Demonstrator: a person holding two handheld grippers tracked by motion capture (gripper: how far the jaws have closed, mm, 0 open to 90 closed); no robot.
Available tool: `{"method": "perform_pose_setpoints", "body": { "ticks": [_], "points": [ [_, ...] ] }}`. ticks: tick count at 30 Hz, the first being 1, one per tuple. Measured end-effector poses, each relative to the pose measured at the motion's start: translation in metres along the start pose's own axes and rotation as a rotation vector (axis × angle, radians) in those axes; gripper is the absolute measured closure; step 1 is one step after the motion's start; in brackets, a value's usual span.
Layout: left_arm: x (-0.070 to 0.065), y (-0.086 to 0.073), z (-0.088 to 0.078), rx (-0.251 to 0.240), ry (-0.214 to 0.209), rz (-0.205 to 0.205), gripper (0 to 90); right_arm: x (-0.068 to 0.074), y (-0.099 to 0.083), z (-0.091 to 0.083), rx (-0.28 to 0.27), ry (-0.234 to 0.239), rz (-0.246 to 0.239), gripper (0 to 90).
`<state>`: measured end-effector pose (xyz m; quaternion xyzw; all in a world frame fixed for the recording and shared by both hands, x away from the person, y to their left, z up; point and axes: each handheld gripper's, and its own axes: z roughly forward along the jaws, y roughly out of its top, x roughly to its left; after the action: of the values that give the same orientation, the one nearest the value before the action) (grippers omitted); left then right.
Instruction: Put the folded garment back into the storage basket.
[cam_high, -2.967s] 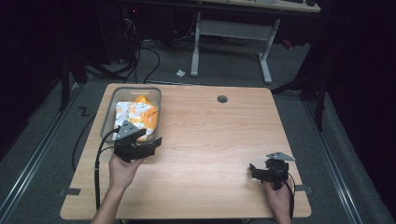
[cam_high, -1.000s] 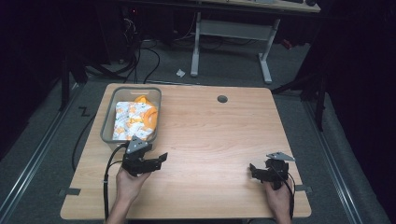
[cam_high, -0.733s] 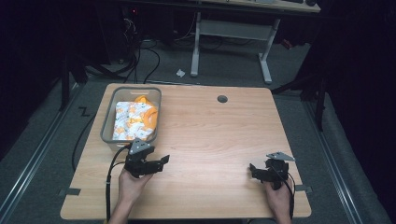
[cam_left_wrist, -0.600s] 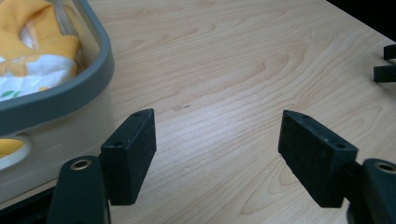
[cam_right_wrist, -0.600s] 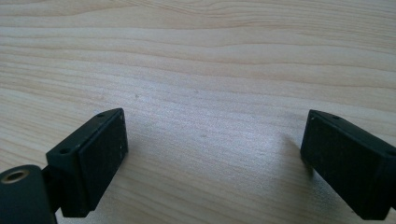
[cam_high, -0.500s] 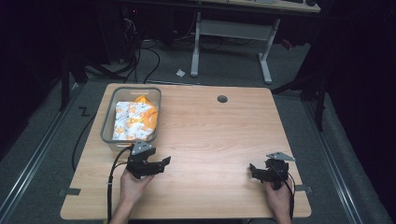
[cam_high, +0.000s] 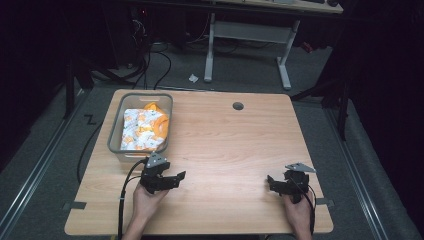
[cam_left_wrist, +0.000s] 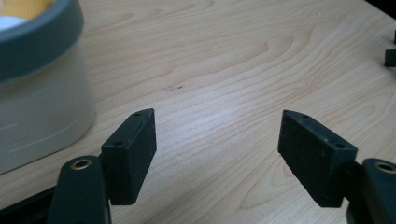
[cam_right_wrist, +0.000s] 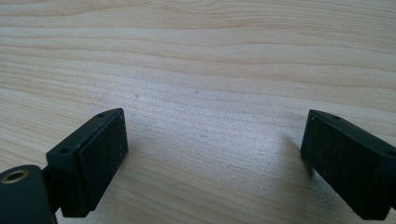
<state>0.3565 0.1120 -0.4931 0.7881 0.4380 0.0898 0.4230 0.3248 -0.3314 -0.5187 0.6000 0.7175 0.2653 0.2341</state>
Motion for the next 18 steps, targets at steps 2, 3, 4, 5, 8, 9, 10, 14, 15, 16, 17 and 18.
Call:
{"method": "perform_pose_setpoints", "body": {
  "ticks": [2, 3, 4, 5, 8, 9, 10, 14, 15, 16, 17, 18],
  "points": [
    [-0.001, -0.002, 0.003, 0.011, 0.010, 0.012, 28.3, 0.000, 0.000, 0.000, 0.000, 0.000, 0.000, 7.3],
    [-0.002, -0.003, 0.004, 0.014, 0.015, 0.014, 28.4, 0.000, 0.000, 0.000, 0.000, 0.000, 0.000, 7.4],
    [-0.002, -0.004, 0.006, 0.019, 0.019, 0.021, 28.3, 0.000, 0.000, 0.000, 0.000, 0.000, 0.000, 7.4],
    [-0.003, -0.005, 0.007, 0.021, 0.022, 0.021, 28.4, 0.000, 0.000, 0.000, 0.000, 0.000, 0.001, 7.4],
    [-0.003, -0.007, 0.011, 0.029, 0.036, 0.026, 28.4, 0.000, 0.000, 0.000, 0.000, 0.000, 0.000, 7.3],
    [-0.003, -0.008, 0.012, 0.030, 0.043, 0.033, 28.4, 0.000, 0.000, 0.000, 0.000, 0.000, 0.000, 7.4],
    [-0.003, -0.008, 0.013, 0.031, 0.049, 0.038, 28.4, 0.000, 0.000, 0.000, 0.000, 0.000, 0.000, 7.4],
    [-0.007, -0.011, 0.018, 0.053, 0.106, 0.100, 28.4, 0.000, 0.000, 0.000, 0.000, 0.000, 0.000, 7.4],
    [-0.007, -0.012, 0.019, 0.058, 0.114, 0.107, 28.5, 0.000, 0.000, 0.000, 0.000, 0.000, 0.000, 7.4],
    [-0.007, -0.013, 0.020, 0.064, 0.118, 0.112, 28.5, 0.000, 0.000, 0.000, 0.000, 0.000, 0.000, 7.4],
    [-0.006, -0.014, 0.022, 0.066, 0.121, 0.110, 28.5, 0.000, 0.000, 0.000, 0.000, 0.000, 0.000, 7.4],
    [-0.006, -0.015, 0.023, 0.066, 0.125, 0.107, 28.5, 0.000, 0.000, 0.000, 0.000, 0.000, 0.000, 7.4]
  ]
}}
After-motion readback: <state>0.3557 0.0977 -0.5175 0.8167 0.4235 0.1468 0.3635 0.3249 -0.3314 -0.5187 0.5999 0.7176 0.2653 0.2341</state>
